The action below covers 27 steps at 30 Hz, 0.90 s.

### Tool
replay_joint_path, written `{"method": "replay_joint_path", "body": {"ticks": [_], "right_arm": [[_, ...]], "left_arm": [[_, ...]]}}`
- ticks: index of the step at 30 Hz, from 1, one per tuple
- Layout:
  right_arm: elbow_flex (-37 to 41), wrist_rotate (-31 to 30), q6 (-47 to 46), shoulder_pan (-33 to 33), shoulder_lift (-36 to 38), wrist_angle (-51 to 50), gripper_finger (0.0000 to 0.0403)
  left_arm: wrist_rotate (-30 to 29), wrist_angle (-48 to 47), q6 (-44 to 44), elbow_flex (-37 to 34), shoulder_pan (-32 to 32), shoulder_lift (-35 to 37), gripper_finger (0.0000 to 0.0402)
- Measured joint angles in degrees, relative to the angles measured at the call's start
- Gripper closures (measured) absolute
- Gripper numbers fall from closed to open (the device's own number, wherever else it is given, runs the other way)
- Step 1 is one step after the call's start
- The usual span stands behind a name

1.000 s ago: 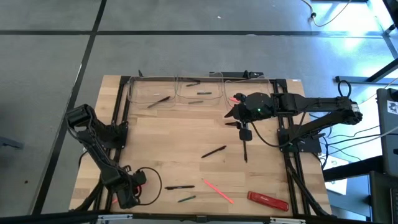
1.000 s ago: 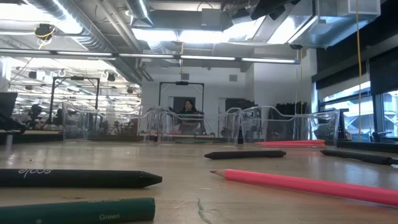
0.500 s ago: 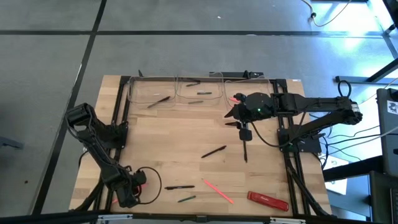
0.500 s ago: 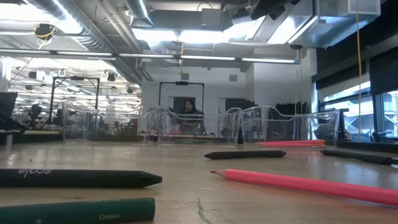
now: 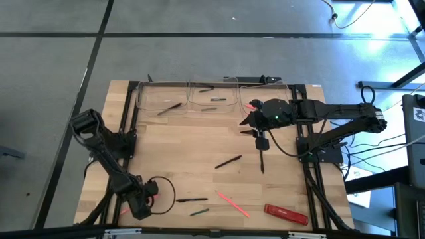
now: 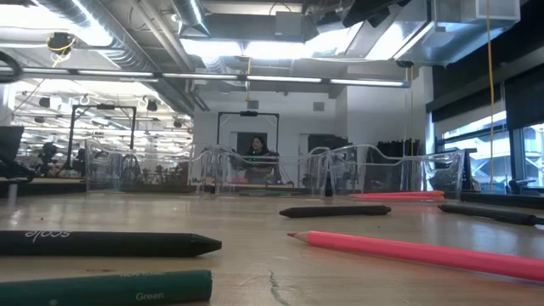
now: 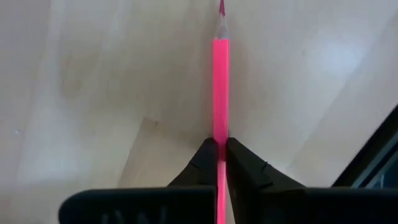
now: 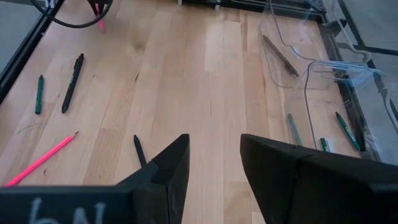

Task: Sort crayons/erasers/pens/pencils in bins
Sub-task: Put the pink pencil into the right transparent bin

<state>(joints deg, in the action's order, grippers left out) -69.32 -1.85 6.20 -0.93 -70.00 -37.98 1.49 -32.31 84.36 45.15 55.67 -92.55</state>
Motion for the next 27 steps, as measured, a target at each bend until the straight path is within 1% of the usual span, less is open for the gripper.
{"method": "replay_joint_path", "body": {"ticks": [5, 7, 11, 12, 17, 23, 27], "right_arm": [[0.0, 0.0, 0.0, 0.0, 0.0, 0.0, 0.0257], [0.0, 0.0, 0.0, 0.0, 0.0, 0.0, 0.0257], [0.0, 0.0, -0.1, 0.0, 0.0, 0.0, 0.0257], [0.0, 0.0, -0.1, 0.0, 0.0, 0.0, 0.0257], [0.0, 0.0, -0.1, 0.0, 0.0, 0.0, 0.0257], [0.0, 0.0, 0.0, 0.0, 0.0, 0.0, 0.0257], [0.0, 0.0, 0.1, 0.0, 0.0, -0.5, 0.0257]], "left_arm": [[-0.4, -0.3, 0.0, -0.2, -3.5, 1.3, 0.0397], [-2.4, -0.5, -0.9, -0.4, -5.0, 2.4, 0.0397], [-8.5, -0.8, -3.9, -0.5, -8.5, 5.4, 0.0400], [-9.1, -0.4, -4.8, -0.4, -9.4, 6.4, 0.0400], [-14.2, -0.4, -12.3, -0.4, -15.9, 10.5, 0.0398], [-14.9, 0.2, -24.2, -0.3, -26.0, 13.8, 0.0399], [-14.3, 2.1, -33.1, -0.3, -32.7, 14.9, 0.0398]]}}
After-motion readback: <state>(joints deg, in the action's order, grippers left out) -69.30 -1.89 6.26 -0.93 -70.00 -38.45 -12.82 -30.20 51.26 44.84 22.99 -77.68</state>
